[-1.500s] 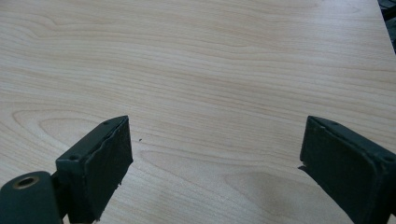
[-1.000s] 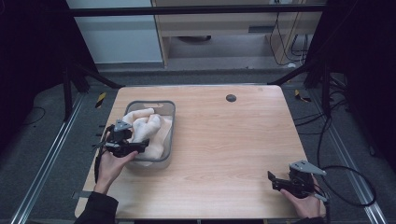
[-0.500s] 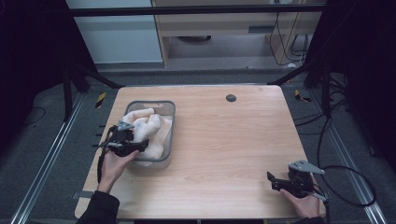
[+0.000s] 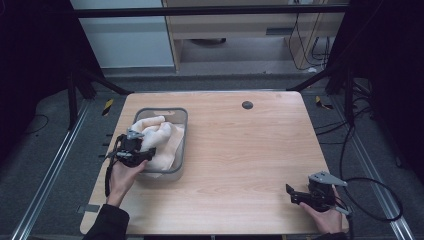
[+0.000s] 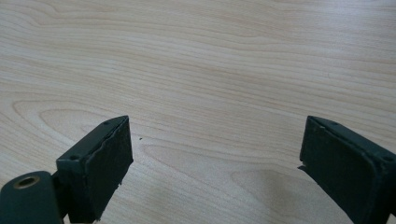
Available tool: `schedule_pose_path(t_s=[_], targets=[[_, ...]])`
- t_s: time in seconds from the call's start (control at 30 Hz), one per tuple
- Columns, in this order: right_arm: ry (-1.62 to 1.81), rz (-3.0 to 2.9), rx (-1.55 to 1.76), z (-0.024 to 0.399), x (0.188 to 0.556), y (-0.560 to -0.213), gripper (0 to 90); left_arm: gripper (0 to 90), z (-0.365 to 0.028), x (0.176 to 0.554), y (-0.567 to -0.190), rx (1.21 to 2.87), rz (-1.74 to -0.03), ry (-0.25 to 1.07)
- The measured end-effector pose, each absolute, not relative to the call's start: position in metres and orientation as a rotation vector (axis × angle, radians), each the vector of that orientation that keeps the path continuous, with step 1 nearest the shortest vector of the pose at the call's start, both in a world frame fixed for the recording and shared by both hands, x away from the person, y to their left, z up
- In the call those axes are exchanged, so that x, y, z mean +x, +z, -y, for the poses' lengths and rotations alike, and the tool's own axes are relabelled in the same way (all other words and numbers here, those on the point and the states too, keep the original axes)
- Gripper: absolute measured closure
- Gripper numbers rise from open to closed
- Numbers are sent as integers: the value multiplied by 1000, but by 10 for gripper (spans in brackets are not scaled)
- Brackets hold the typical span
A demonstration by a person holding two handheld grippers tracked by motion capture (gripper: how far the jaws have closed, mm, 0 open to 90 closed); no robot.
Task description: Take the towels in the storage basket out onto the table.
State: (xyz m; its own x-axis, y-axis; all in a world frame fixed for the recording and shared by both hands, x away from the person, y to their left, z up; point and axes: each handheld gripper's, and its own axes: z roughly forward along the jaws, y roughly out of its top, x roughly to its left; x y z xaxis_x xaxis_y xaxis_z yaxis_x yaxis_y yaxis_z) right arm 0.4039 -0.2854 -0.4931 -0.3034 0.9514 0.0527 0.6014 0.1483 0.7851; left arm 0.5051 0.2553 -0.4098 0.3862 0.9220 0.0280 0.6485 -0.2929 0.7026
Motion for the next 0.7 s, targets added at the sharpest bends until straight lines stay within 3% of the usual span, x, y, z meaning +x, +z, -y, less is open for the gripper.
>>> schedule_pose_path(t_s=[0.7], targets=[[1006, -1966, 1479, 286, 404, -493, 92, 656, -253, 504, -363, 1945, -1297, 667]])
